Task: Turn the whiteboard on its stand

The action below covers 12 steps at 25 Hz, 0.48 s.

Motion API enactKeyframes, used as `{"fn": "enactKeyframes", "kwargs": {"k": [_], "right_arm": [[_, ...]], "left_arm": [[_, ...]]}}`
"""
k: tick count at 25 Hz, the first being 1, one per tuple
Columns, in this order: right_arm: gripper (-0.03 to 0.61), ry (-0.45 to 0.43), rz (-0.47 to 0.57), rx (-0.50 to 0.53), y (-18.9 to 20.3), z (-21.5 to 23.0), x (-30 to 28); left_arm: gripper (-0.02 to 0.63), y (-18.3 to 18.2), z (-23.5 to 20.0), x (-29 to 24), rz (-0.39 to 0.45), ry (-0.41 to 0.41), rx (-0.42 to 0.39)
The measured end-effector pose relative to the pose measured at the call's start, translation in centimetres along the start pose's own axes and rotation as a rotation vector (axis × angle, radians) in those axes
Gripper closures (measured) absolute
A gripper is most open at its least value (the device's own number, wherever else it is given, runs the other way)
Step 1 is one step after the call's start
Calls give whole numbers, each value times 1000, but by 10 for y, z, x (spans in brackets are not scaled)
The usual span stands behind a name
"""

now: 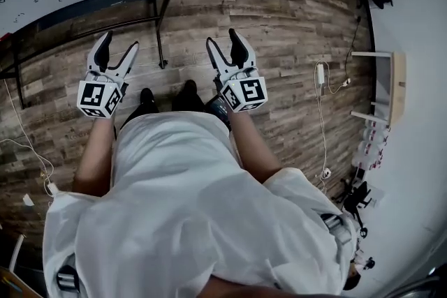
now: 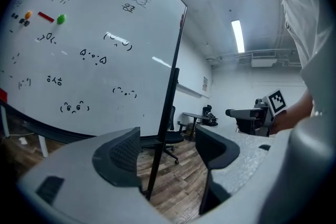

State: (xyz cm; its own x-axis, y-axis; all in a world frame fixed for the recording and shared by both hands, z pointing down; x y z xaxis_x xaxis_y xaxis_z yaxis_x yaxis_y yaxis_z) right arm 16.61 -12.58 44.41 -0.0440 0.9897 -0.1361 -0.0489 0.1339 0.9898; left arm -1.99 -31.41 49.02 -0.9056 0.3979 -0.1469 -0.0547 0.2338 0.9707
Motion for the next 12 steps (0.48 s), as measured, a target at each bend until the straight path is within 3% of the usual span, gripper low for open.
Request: {"fn": "enactKeyframes", "kwargs": {"k": [7, 12], "right_arm": [[325, -181, -8, -35, 4, 54, -64], [325, -388, 35, -19, -9, 87, -108]], "left_arm": [[302, -6, -12, -29, 9, -161, 1], [302, -11, -13, -45, 14, -321, 23]]}}
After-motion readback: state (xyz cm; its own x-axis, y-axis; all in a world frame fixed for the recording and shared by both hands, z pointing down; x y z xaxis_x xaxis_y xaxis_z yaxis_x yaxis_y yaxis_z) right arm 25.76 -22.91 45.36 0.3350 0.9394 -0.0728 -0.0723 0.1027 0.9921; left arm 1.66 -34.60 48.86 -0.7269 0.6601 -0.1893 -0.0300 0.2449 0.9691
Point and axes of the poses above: the fingertips, and each gripper's own axes: x backward along the fingers, z to its right, y out of its underside, the point moved 3 cm from there along x, backward along the fingers, and after that the axes turned 13 degrees about -y, right-handed, at the moved point
